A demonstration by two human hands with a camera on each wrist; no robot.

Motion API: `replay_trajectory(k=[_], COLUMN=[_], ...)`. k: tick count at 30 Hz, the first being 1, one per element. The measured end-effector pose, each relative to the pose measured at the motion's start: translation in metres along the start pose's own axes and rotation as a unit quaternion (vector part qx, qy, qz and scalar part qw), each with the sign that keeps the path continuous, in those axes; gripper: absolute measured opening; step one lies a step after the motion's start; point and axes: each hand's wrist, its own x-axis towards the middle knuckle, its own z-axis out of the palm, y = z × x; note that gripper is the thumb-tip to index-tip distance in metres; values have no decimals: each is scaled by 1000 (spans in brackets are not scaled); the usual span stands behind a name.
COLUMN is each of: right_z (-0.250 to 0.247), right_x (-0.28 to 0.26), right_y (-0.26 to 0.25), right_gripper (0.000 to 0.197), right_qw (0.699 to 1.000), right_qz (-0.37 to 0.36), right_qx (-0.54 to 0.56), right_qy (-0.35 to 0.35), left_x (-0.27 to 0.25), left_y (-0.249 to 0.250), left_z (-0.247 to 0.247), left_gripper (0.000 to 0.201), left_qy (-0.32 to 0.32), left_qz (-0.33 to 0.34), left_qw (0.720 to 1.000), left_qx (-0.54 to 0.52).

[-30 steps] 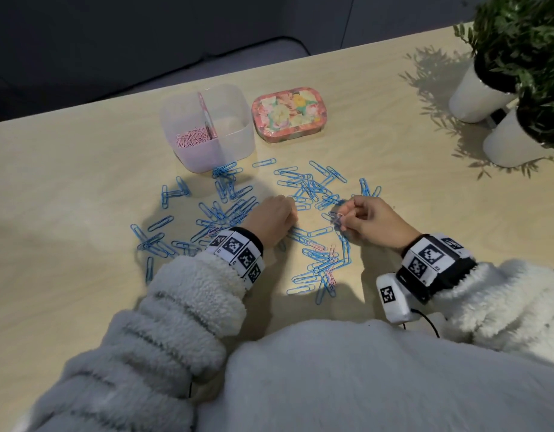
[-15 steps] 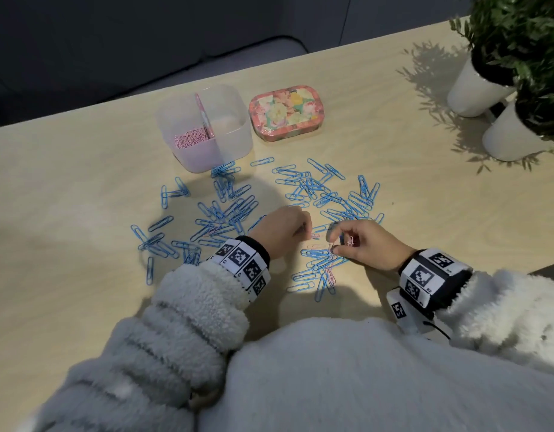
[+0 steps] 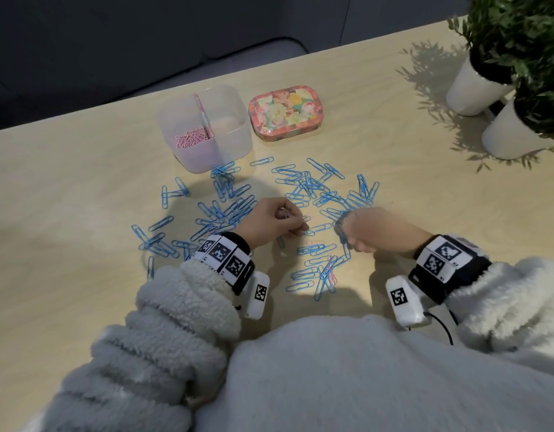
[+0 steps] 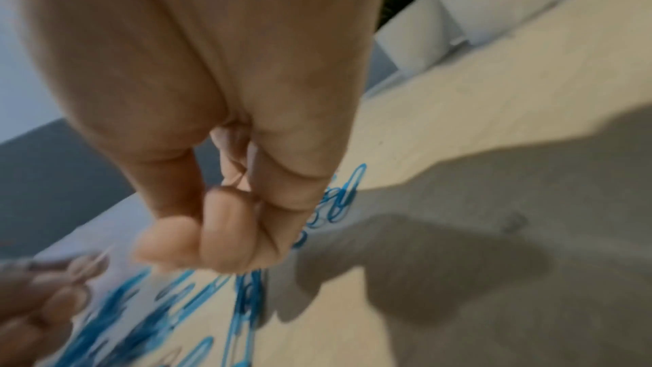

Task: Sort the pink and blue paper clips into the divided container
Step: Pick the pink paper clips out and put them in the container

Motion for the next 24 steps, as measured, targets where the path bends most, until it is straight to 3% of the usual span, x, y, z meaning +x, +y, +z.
replay_trajectory(k=[4, 7, 10, 12, 14, 18, 22, 24], right_z=[0, 9, 22, 29, 33, 29, 4, -7], right_x=[-1, -4, -9, -10, -10, -9, -11, -13], right_y=[0, 4, 6, 8, 5, 0, -10, -14], right_gripper=[28, 22, 15, 23, 22, 9, 17, 9], right_qw=[997, 997, 974, 944, 919, 917, 933, 912], right_qz=[27, -32, -79, -77, -76, -78, -62, -58], right_qx=[77, -60, -211, -318, -385, -389, -352, -394], right_qy=[4, 29, -22, -41, -32, -32, 25, 96], left_x=[4, 6, 6, 6, 6, 3, -3, -4], left_y=[5, 10, 11, 8, 4, -3, -5, -7], left_z=[12, 19, 27, 31, 33, 34, 31, 27], left_gripper=[14, 25, 34, 40, 33, 22, 12, 10], left_qy=[-12, -26, -43, -48, -55, -67, -45, -42], left_qz=[-12, -28, -20, 22, 51, 79, 108, 122], left_qw=[1000, 999, 994, 976, 947, 882, 868, 863], left_qx=[8, 22, 103, 210, 314, 460, 482, 489])
